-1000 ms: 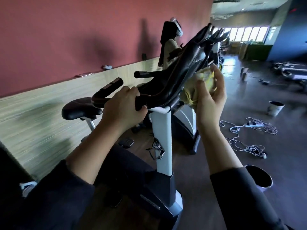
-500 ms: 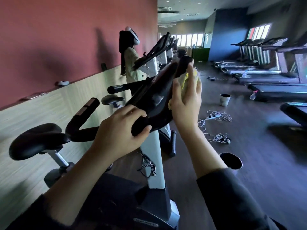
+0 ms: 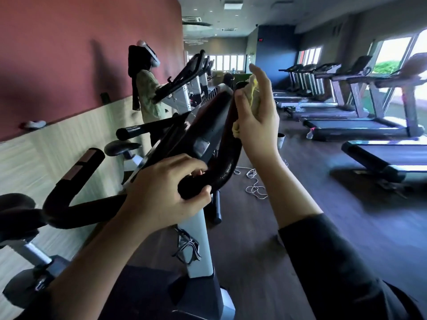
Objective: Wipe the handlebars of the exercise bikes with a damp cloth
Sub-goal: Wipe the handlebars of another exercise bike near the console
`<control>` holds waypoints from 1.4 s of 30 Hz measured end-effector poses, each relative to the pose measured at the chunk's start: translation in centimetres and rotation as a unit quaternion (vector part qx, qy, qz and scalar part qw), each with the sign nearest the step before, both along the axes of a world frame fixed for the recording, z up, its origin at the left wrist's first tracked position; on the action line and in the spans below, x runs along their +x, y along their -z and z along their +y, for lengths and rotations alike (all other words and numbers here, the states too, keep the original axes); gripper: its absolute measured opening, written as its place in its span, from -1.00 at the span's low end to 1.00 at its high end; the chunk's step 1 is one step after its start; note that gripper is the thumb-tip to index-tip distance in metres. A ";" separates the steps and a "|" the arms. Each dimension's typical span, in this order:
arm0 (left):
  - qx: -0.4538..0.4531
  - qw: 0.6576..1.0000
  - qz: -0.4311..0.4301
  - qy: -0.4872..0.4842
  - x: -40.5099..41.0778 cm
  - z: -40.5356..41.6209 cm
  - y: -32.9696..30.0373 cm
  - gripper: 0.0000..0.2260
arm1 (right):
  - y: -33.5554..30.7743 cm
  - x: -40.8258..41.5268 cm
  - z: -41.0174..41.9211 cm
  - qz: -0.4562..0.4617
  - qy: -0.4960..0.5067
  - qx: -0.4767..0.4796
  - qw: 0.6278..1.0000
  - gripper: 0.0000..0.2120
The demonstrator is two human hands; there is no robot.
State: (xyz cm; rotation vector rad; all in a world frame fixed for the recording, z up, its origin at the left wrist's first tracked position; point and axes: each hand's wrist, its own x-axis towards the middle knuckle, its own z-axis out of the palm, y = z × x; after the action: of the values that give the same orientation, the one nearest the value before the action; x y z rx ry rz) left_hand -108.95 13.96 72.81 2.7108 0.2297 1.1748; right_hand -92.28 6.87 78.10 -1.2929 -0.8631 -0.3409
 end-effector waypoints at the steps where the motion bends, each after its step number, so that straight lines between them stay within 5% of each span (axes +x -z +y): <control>1: -0.004 1.000 0.004 0.010 0.1 0.1 -0.1 -0.74 | -0.2 0.1 0.2 0.010 0.001 0.002 1.000 -0.64; 9: -0.033 0.993 0.025 0.112 0.4 1.8 -0.1 -0.74 | 0.8 -1.0 -0.6 0.048 -0.036 -0.002 0.998 -0.62; 18: -0.056 0.982 0.031 0.179 0.1 2.9 0.5 -0.66 | 1.1 -2.7 -0.5 0.087 -0.011 0.125 0.988 -0.87; 25: -0.046 0.983 0.033 0.176 0.1 3.3 0.6 -0.70 | 1.6 -3.7 0.3 0.091 0.048 0.065 0.993 -0.60; 42: -0.066 0.974 0.048 0.211 -0.2 4.0 0.5 -0.72 | 0.6 -4.0 0.4 0.113 0.099 0.037 0.988 -0.48</control>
State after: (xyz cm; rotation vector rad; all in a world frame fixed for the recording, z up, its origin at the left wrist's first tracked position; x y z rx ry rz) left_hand -109.18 18.00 72.27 2.5271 -0.2393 0.8727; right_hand -96.30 7.30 77.47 -1.3225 -0.5274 -0.3718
